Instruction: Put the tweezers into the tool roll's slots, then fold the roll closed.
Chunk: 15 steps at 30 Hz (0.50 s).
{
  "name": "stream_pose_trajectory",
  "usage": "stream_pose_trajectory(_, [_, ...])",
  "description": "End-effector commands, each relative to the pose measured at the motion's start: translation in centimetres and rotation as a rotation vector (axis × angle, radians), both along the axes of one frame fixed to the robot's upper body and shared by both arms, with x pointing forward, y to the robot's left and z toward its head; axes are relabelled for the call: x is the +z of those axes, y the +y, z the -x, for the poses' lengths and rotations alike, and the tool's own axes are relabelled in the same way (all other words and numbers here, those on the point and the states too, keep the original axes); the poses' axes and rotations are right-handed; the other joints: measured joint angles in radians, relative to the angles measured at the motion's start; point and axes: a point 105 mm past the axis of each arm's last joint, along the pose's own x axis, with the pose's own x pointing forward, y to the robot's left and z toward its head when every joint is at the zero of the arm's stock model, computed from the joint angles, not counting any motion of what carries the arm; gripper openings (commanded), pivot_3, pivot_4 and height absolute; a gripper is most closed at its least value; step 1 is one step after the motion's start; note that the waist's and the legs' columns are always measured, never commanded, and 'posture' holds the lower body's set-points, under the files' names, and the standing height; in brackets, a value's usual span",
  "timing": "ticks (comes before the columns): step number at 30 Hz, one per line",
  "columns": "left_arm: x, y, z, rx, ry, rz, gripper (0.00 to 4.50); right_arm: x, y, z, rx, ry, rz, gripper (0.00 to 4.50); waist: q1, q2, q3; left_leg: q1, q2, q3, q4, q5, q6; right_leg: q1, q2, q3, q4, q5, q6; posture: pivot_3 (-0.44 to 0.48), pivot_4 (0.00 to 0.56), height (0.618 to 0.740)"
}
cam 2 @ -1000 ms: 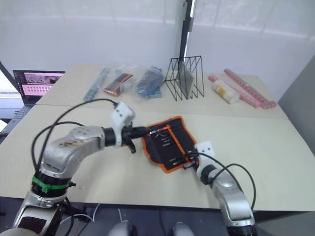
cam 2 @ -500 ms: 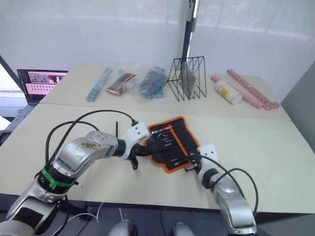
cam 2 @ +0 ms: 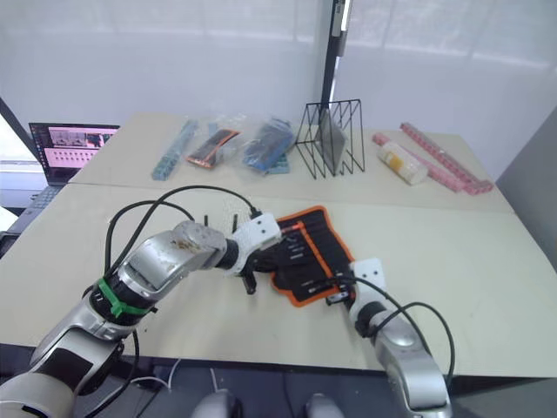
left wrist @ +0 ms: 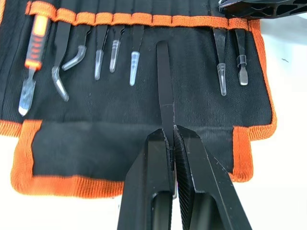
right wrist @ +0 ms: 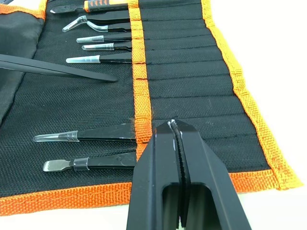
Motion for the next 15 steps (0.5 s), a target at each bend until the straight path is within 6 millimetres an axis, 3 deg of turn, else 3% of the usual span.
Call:
stream_pose_trajectory(1, [0.5, -0.6, 0.1, -0.038, -0.014, -0.009, 0.02, -3.5, 0.3, 1.4, 0.007, 0.156, 0.001, 0.0, 0.0, 0.0, 0.0, 0.0, 0.0, 0.0, 0.0, 0.0, 0.0, 0.0, 0.0, 0.0, 0.0, 0.0, 0.0, 0.0, 0.15, 0.687])
stream_pose_trajectory(15, [-0.7, -2.3, -1.7, -0.002, 0.007, -0.055, 0.02, -3.5, 0.2, 1.8, -0.03, 0.149, -0.01, 0.0, 0.002, 0.0, 0.0, 0.0, -0.001, 0.0, 0.0, 0.0, 0.0, 0.0, 0.0, 0.001, 0.0, 0.0, 0.0, 0.0, 0.15, 0.687])
